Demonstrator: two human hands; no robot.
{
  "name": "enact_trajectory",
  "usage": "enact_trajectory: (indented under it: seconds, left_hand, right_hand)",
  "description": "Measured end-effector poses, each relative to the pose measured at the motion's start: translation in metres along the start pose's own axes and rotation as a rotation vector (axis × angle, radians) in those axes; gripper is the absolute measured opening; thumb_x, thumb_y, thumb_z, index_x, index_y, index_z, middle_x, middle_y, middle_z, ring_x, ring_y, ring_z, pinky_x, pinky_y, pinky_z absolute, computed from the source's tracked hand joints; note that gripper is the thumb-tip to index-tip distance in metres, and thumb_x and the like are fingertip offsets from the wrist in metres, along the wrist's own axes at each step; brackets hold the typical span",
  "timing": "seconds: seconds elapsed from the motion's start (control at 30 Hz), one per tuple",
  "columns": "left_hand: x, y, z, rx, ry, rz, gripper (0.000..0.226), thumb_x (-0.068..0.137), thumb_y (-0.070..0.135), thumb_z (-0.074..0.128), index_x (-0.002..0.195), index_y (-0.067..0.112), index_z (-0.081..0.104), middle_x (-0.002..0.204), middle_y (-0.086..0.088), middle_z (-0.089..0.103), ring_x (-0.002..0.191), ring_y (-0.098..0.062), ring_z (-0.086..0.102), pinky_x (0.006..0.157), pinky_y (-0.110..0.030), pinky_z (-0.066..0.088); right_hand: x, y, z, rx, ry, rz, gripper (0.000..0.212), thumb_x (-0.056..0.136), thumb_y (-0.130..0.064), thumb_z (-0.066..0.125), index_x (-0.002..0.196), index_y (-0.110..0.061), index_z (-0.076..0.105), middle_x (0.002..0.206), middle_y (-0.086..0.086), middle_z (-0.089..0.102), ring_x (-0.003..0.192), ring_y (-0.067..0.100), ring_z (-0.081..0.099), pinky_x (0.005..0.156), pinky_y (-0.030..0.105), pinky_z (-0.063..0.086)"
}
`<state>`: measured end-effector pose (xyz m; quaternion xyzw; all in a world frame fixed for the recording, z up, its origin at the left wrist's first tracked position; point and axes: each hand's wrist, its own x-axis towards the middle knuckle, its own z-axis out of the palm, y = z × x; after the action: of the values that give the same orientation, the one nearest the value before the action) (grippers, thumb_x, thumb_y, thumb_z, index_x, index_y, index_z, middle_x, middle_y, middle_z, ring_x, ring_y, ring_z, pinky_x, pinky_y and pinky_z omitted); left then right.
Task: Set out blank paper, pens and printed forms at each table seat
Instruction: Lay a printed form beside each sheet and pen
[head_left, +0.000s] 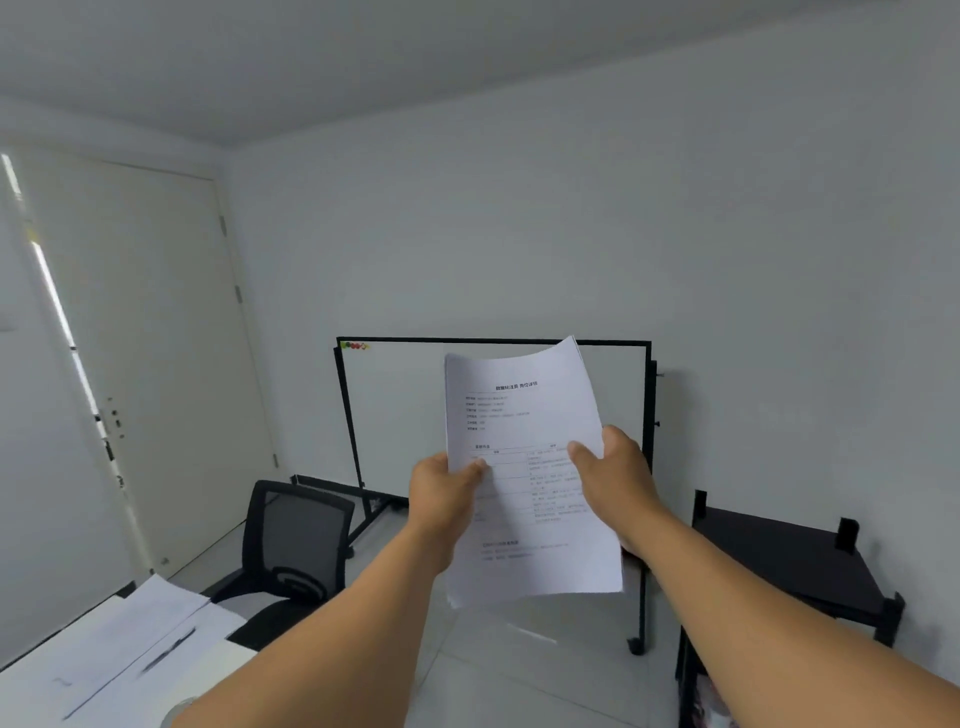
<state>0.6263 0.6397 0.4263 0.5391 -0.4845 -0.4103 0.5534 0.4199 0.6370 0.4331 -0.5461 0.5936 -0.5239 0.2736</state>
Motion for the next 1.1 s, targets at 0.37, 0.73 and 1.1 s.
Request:
enact_trajectory:
  seconds: [0.37,0.73,1.1]
  left_hand:
    - [0.254,-0.051,0.027,-0.039,0.051,0.019,0.014,0.105,0.019,0.066,0.108,0.021,0.080,0.100,-0.001,0.084,0.094,-0.031,0.080,0.083,-0.049,0.067]
    - [0.516,-0.038,0.025,-0.011,0.083,0.012,0.014,0.107,0.021,0.066,0.113,0.021,0.079,0.098,0.001,0.085,0.094,-0.031,0.081,0.078,-0.045,0.068]
    - [0.721,-0.062,0.046,-0.016,0.343,0.039,0.013,0.104,0.019,0.069,0.111,0.015,0.079,0.099,-0.007,0.084,0.085,-0.029,0.081,0.072,-0.040,0.069]
  right_hand:
    - [0.227,0.042,0.125,0.082,-0.014,0.033,0.016,0.107,-0.028,0.055,0.102,-0.013,0.060,0.102,0.009,0.070,0.075,0.018,0.056,0.066,0.032,0.048]
    - [0.468,0.044,0.242,0.173,-0.069,0.038,0.018,0.105,-0.028,0.057,0.099,-0.012,0.060,0.097,0.008,0.070,0.075,0.021,0.056,0.067,0.035,0.048]
    - [0.710,0.074,0.359,0.256,-0.303,-0.070,0.019,0.102,-0.030,0.059,0.101,-0.011,0.063,0.098,0.011,0.074,0.075,0.026,0.063,0.068,0.036,0.051]
